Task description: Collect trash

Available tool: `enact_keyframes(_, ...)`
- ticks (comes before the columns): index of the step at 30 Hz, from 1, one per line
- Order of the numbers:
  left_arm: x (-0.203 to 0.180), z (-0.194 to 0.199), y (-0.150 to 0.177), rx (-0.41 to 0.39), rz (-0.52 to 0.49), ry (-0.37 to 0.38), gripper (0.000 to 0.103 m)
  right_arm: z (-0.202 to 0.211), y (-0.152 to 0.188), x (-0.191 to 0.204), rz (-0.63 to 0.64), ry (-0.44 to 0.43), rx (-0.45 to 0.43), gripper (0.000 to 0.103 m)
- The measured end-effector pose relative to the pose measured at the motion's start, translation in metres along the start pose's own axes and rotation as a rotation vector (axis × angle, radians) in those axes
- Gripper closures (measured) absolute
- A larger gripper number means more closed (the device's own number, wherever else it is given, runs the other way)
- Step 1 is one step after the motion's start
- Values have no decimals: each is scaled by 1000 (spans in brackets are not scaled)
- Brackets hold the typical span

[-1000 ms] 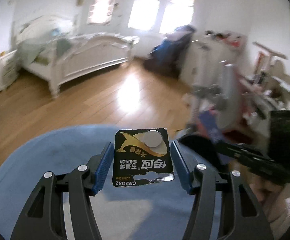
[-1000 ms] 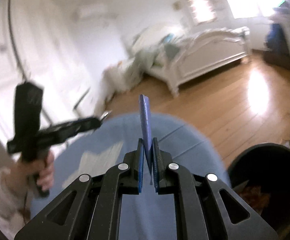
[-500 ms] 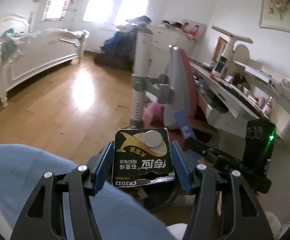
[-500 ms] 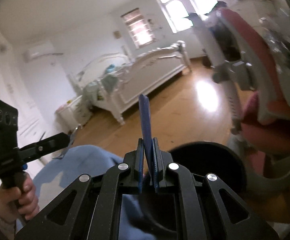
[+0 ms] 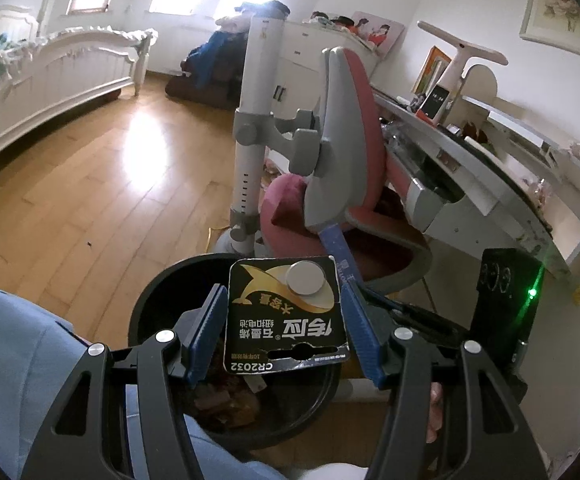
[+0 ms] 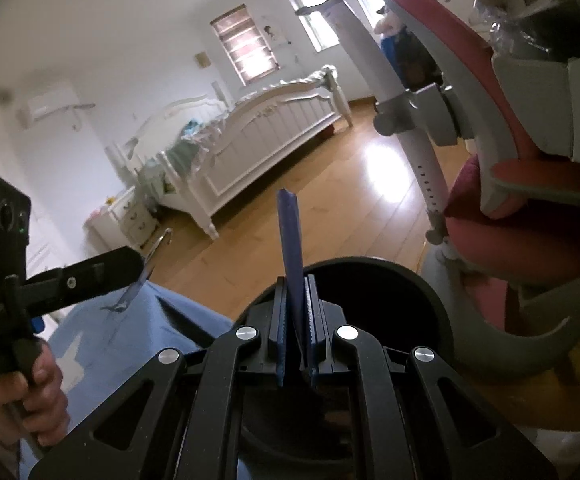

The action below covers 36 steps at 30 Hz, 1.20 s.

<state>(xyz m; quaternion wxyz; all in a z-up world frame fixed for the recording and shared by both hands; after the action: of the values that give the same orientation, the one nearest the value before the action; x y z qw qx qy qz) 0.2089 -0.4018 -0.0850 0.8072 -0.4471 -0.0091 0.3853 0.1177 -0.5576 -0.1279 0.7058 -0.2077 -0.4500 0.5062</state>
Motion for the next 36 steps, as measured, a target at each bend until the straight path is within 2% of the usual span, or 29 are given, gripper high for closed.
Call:
enact_keyframes(3,4,-9,0,11,6,-3,44,-6,2,-2,13,24,6,93)
enact_keyframes(4,4,-10,0,12,6,-3,44,-8,2,-3,16,39,12,90)
enact_keyframes(5,5,-12,-2,9,-1,-9,41,-13,2,-6,22,61,16,71)
enact_keyframes(6,6,-13,-4,4,-10,-23,29,-18,2,-10,24,82,20,43)
enact_keyframes(7,7,-12,-8,-10,-21,-44,19,-22,0,-13,21,100,16,30)
enact_keyframes(8,7,-9,-11,-32,-30,-61,8,-23,-1,-14,20,104,12,22)
enact_keyframes(12,5,5,-19,-69,-59,-68,7,-31,0,-15,50,126,37,22)
enact_keyframes(16,8,32,-15,-91,-59,-83,6,-20,4,-3,50,104,29,22)
enact_keyframes(21,16,84,2,-127,-30,-109,6,6,12,38,74,42,26,22)
enact_keyframes(23,23,112,10,-157,-20,-153,6,20,14,66,96,2,23,22)
enact_keyframes(28,59,198,39,-213,37,-350,6,55,22,160,185,-148,25,15)
enact_keyframes(31,92,265,66,-269,98,-510,6,73,36,229,255,-264,52,14)
enact_keyframes(34,118,320,91,-326,160,-622,5,97,58,311,314,-439,83,10)
enact_keyframes(36,132,362,114,-371,199,-728,5,110,69,353,335,-531,100,6)
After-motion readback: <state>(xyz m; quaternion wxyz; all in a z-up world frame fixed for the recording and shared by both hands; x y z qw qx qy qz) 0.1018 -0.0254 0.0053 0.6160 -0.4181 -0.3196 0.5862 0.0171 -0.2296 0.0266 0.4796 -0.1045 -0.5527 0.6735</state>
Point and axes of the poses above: each gripper's, at about its wrist camera, not at the fingertips, and z roughly against the way its jaws point, x to its left, y to its underside, the point moved 9 cm from there along -z, roughly the way its jaws point, and after that the axes turned 2 degrees about -z, right-handed, at the moved point
